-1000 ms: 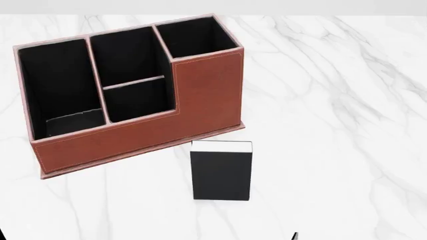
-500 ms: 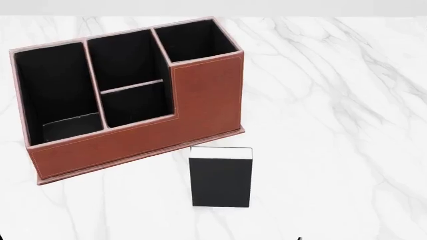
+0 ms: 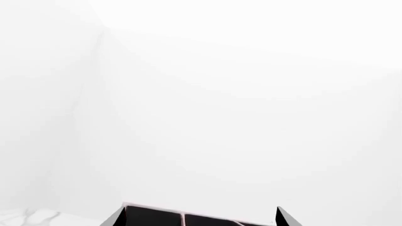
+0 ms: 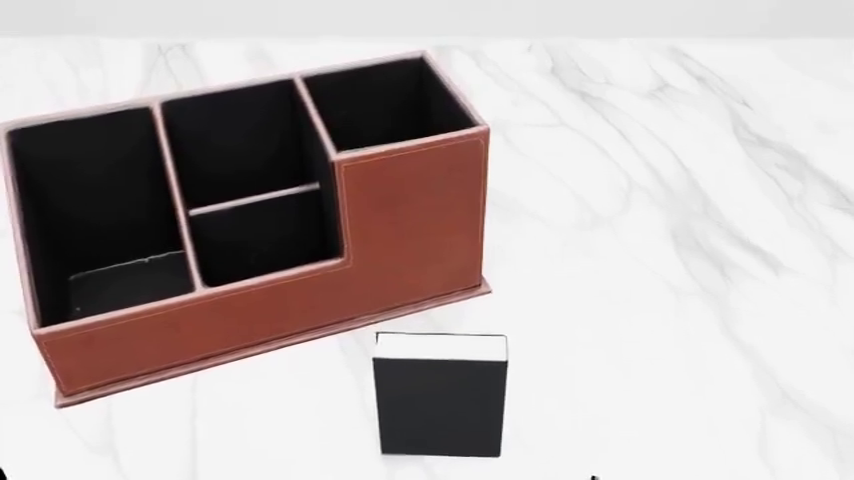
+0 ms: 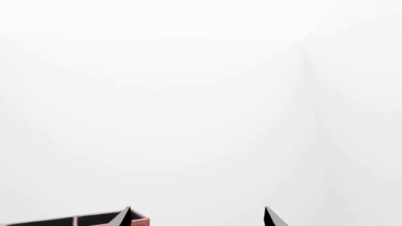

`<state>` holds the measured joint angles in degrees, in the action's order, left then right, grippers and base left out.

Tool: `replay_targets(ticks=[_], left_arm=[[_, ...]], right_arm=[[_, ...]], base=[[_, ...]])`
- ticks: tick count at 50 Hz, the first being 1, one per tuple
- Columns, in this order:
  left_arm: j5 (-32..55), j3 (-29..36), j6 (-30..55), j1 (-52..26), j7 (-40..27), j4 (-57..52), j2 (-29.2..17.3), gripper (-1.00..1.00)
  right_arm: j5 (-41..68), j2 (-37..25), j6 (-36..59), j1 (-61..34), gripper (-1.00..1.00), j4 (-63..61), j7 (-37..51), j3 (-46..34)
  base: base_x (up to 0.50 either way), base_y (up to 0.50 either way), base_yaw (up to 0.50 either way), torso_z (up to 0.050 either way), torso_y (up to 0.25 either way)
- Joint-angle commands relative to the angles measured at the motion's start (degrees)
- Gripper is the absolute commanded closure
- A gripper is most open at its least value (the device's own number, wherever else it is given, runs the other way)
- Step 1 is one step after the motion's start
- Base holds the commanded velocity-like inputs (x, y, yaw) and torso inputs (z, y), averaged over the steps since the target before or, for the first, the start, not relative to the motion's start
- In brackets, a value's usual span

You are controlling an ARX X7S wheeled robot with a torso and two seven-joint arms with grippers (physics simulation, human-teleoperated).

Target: Pick up the book and place it in the back compartment of the caddy.

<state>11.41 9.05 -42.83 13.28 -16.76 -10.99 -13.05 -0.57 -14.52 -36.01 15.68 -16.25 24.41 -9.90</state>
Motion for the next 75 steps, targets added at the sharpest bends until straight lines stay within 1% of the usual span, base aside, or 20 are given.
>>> replay_targets(ticks=[1, 75], left_arm=[[0.02, 0.22, -0.12, -0.23, -0.18, 0.42, -0.19, -1.00], [-0.10, 1.23, -0.49, -0.47, -1.80, 0.60, -1.29, -1.00]], right_arm=[[-0.06, -0.20, 0.05, -0.19, -1.00, 0.22, 0.30, -0.29], [-0.54, -1.52, 0.14, -0.55, -1.00, 0.30, 2.21, -1.75]], base=[[0.15, 0.00, 0.00, 0.000, 0.000], [0.15, 0.00, 0.00, 0.000, 0.000]])
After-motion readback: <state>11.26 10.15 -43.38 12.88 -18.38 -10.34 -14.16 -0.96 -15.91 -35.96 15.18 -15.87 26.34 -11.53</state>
